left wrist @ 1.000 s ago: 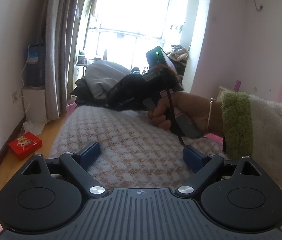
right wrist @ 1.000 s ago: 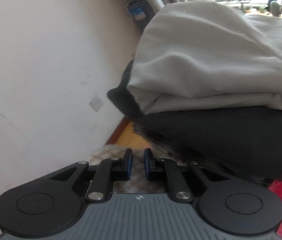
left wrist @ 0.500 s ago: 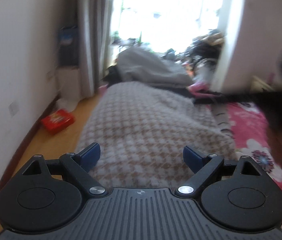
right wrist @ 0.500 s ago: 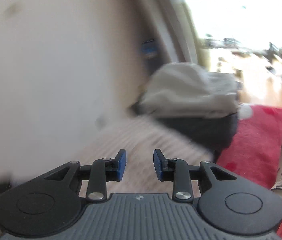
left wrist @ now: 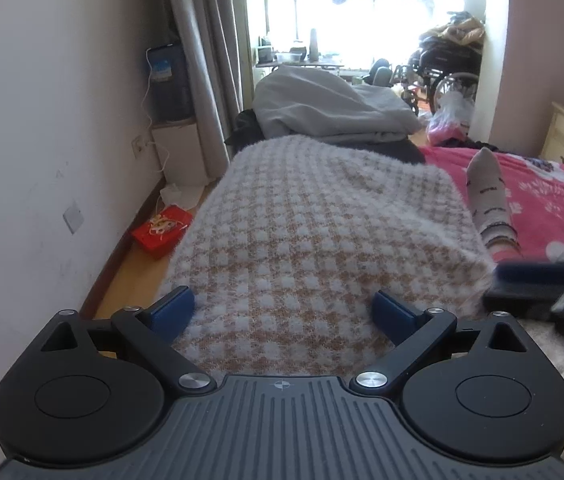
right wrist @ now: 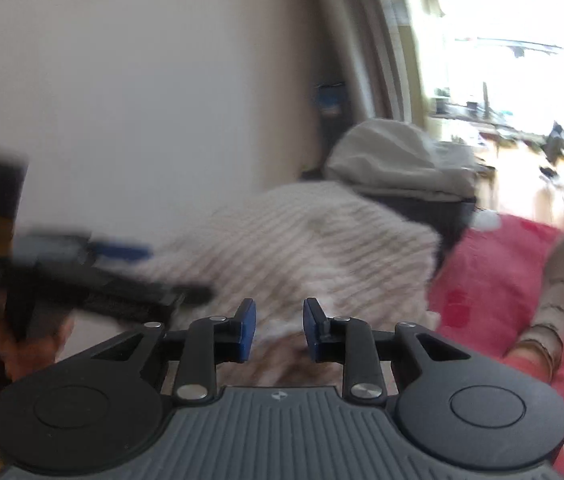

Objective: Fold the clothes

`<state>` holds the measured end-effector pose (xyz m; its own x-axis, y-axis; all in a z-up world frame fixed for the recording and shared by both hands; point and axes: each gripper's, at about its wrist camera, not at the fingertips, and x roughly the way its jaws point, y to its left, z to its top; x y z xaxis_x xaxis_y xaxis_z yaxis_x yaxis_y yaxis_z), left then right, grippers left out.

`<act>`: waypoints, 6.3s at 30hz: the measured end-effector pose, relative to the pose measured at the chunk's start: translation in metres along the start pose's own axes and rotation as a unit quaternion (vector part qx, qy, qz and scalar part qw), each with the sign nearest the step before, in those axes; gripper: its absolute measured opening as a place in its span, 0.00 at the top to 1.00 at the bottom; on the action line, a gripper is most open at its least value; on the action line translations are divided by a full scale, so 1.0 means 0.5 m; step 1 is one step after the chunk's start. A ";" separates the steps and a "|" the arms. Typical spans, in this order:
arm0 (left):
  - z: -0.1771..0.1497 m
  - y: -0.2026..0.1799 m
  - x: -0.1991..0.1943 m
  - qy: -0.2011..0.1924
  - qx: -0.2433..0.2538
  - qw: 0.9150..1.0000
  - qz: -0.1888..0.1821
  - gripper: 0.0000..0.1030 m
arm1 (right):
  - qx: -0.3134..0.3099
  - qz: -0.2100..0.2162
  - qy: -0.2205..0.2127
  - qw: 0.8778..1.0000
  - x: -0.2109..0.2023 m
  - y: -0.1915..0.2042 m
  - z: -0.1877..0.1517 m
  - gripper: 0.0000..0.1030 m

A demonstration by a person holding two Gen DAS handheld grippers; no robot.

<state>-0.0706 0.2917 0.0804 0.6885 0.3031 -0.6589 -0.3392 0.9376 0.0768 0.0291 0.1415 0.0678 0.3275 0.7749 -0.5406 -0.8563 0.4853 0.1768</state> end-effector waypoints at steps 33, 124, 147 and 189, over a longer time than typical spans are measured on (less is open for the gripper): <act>0.008 -0.061 0.017 0.006 0.059 0.997 0.055 0.05 | 0.075 -0.032 0.039 0.996 0.007 0.008 -0.059 0.79; -0.106 0.026 -0.146 -0.134 0.042 0.985 -0.095 0.32 | 0.171 -0.008 0.032 0.985 -0.170 0.056 -0.234 0.56; -0.180 -0.084 -0.268 -0.013 -0.092 0.991 -0.100 0.00 | 0.110 -0.104 0.040 0.988 -0.372 0.105 -0.273 0.01; -0.183 -0.101 -0.338 -0.026 -0.100 0.994 0.021 0.00 | 0.090 -0.197 0.075 0.973 -0.377 0.183 -0.210 0.00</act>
<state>-0.2285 0.1773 0.1193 0.7012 0.3547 -0.6184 -0.4861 0.8724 -0.0508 -0.1532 -0.0028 0.0995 0.5434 0.4528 -0.7069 -0.5880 0.8063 0.0645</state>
